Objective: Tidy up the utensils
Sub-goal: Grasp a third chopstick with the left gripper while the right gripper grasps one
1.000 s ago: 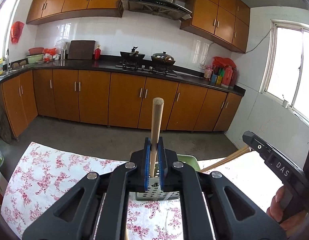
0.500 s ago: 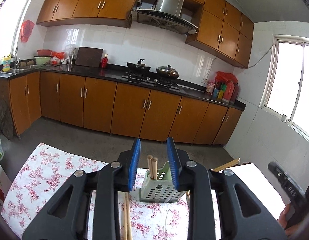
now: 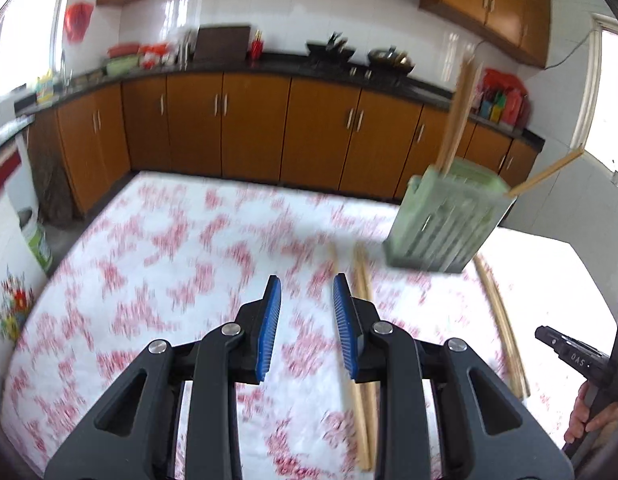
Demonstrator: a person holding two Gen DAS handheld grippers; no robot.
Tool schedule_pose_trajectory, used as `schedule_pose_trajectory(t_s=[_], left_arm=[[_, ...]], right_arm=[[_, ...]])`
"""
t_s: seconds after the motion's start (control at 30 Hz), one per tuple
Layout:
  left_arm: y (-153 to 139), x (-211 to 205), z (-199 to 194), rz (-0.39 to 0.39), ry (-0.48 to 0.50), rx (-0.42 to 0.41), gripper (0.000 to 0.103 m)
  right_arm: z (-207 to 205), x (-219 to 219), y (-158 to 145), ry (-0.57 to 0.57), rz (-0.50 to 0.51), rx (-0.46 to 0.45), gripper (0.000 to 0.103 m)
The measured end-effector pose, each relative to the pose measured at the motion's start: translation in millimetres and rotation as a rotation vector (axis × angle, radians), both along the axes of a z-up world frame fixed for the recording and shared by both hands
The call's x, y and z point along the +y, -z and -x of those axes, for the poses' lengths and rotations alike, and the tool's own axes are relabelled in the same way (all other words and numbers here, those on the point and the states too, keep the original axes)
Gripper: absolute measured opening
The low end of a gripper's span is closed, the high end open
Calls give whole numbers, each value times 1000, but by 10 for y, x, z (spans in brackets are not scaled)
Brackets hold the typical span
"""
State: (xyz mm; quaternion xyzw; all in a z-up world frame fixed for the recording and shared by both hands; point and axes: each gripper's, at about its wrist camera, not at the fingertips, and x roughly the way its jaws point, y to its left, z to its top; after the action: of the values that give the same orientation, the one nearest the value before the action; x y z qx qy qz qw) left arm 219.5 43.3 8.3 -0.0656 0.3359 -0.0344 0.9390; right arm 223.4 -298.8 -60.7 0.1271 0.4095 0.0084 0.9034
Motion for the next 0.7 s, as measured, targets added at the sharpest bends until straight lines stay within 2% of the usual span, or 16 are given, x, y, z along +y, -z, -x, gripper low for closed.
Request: schedule_pose_trajectory(t_s=[0.23,0.3,0.37,0.57,0.7], left_arm=[[438,120,64,35,1,96,28],[480,64,71,36,16,104,28],[518,11,49,36,39,115,28],[642,-199,-19,35,113,158,28],[719,-339,-78,10,144,181,27]], right_arm=[[-147,183,281,-20,70,68,19],[-148,179,291,-20,102,61,10],[-158,162,272,-12,132,61,8],[-151,-234,273,160,135,75,8],[-137,-337,284,165,131,70,8]])
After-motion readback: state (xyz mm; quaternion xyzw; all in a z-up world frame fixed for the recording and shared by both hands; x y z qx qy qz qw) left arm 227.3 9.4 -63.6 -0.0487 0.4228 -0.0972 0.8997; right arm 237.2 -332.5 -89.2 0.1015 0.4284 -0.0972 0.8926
